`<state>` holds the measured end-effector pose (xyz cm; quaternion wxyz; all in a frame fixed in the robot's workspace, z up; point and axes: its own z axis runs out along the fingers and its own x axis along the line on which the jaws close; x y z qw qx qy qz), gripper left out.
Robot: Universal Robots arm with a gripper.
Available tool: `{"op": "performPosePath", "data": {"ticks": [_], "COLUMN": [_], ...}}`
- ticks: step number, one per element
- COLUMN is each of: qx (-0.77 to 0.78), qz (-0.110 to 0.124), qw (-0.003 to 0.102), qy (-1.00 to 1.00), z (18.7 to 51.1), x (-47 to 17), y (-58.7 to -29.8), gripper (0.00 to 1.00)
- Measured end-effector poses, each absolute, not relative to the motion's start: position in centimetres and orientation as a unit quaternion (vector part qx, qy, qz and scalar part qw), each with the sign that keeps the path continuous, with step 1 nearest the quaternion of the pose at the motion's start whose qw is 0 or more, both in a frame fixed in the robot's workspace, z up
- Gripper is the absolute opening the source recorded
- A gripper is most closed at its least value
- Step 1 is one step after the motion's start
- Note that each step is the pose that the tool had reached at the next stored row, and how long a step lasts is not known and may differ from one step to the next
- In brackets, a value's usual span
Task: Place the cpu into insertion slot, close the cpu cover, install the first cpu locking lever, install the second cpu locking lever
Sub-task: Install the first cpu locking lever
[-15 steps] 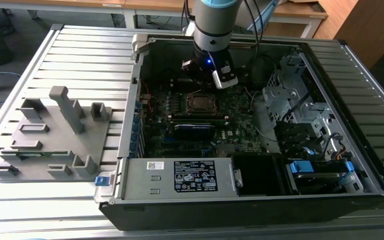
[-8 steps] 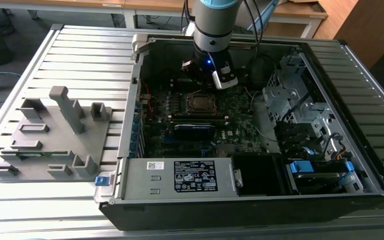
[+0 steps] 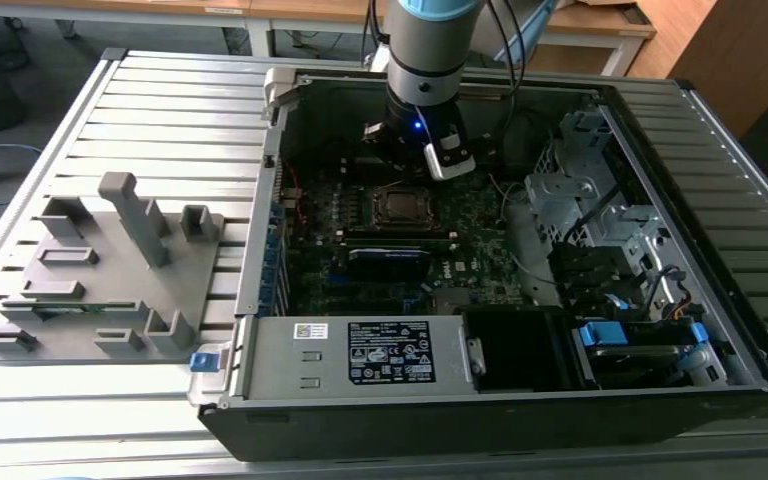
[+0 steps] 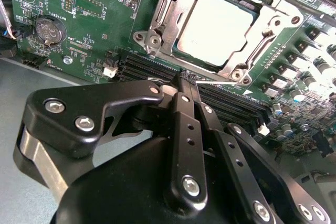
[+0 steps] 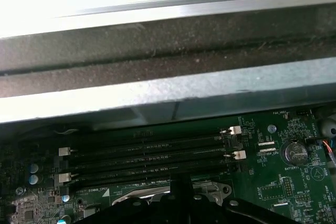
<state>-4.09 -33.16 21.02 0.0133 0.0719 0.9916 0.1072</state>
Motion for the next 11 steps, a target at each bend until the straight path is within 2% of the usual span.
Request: {"op": "performPosePath", "data": {"ticks": [11], "qx": [0.077], "qz": [0.107], "qw": [0.014], "qy": [0.991], "z": [20.93], "x": [-4.09], "y": [-33.16], "gripper": [0.11]}}
